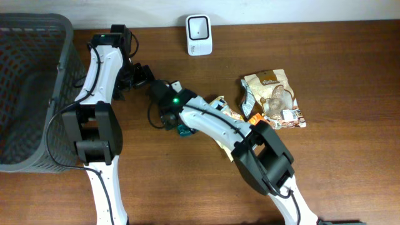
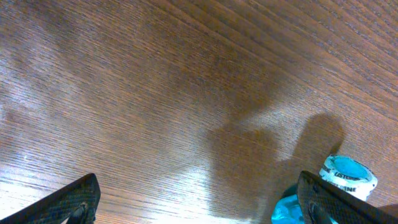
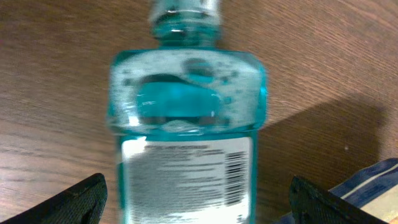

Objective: Scan the item barcode
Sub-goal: 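Grasp the teal mouthwash bottle with the right gripper, then lift the mouthwash and hold its label up to the white scanner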

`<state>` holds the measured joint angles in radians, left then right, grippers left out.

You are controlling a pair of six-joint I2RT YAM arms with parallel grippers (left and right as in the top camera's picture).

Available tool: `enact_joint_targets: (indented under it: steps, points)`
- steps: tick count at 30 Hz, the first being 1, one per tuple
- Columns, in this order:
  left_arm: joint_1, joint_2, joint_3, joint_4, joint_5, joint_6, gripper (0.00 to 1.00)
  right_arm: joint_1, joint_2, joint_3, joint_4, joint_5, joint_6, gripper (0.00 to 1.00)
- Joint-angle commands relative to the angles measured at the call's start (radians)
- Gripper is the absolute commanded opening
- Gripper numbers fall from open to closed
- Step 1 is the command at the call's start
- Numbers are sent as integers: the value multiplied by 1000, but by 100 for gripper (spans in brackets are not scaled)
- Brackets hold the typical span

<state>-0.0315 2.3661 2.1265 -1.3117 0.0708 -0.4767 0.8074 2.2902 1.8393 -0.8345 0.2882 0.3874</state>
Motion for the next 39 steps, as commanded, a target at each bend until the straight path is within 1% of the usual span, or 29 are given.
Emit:
enact_joint_targets:
  steps: [1,5,8,11,12,13,15,16,19,21,22,25,27,31,33,36,39]
  points:
    - [2,7,11,2,-5,-13,99,52,12,3,22,109,15,93]
    - [2,7,11,2,-5,-13,99,56,59,3,31,124,15,90]
    - [2,7,11,2,-5,-13,99,56,69,3,20,144,15,82]
    - [2,7,11,2,-4,-13,99,55,69,3,23,172,15,80]
    - [2,7,11,2,-4,-13,99,54,69,3,24,172,16,77]
    - [2,7,11,2,-5,-13,99,54,69,3,24,172,19,71]
    - [2,7,11,2,-4,-13,99,53,69,3,24,172,20,66]
    - [2,7,11,2,-4,-13,99,47,69,3,20,172,47,62]
    - [2,7,11,2,-4,-13,99,22,69,3,8,168,79,60]
    - [2,7,11,2,-5,-13,99,7,69,3,-5,163,94,55]
    - [2,7,11,2,-4,-13,99,-8,69,3,-8,137,94,51]
    - [2,7,11,2,-5,-13,99,-52,69,3,-8,30,97,47]
    - [2,7,11,2,-5,-13,99,-92,67,6,-15,-48,97,41]
    - [2,7,11,2,-5,-13,99,-212,43,35,-68,-301,88,38]
    - [2,7,11,2,-5,-13,99,-261,37,37,-88,-394,44,38]
    - [2,7,11,2,-5,-13,99,-353,37,37,-151,-446,31,38]
    - [2,7,11,2,-4,-13,99,-420,38,37,-192,-443,9,40]
